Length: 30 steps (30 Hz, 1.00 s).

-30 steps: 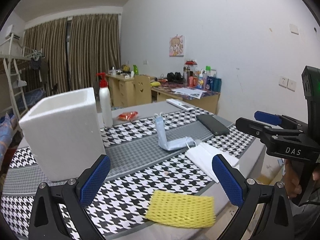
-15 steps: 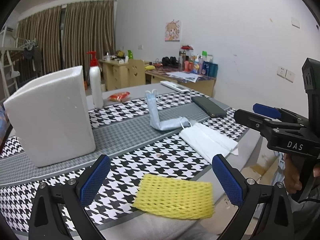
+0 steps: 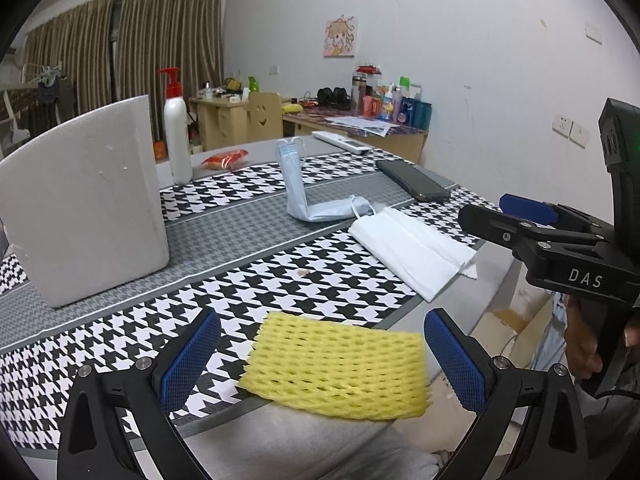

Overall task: Organize soft objects
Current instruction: 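Close the left tool on the yellow foam net while the right tool grasps the white paper towel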

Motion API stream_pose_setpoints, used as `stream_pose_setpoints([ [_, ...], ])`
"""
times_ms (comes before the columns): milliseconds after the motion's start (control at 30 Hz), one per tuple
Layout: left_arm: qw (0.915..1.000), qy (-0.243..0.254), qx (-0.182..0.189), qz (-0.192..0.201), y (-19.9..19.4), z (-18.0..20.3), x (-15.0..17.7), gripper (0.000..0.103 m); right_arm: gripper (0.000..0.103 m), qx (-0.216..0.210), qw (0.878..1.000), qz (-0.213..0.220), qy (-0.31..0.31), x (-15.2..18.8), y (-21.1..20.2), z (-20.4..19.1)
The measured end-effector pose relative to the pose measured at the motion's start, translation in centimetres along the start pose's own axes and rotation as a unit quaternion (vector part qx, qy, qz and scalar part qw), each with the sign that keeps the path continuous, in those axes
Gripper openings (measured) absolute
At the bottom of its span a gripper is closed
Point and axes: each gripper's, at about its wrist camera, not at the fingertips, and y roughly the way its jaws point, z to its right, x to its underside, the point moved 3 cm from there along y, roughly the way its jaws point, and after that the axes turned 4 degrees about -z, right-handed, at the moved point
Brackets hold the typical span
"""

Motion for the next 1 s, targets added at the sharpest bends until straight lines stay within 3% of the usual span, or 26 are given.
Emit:
stream_pose_setpoints([
  [667,0.9991,0.001,0.002,-0.043,2.7,0.4,1.5,0.101,0.088,-0.011,0.999,-0.032,0.001,1.0,2.1,0.3],
  [833,0.9973,-0.003,0.0,-0.073,3.8,0.0,2.0,0.087,0.088,-0.014,0.999,-0.034,0.0,1.1,2.4,0.2],
  [1000,0.9972,-0.012,-0.003,-0.074,3.6,-1.0,2.2,0.086,0.088,-0.017,0.999,-0.037,-0.003,1.2,2.6,0.2],
])
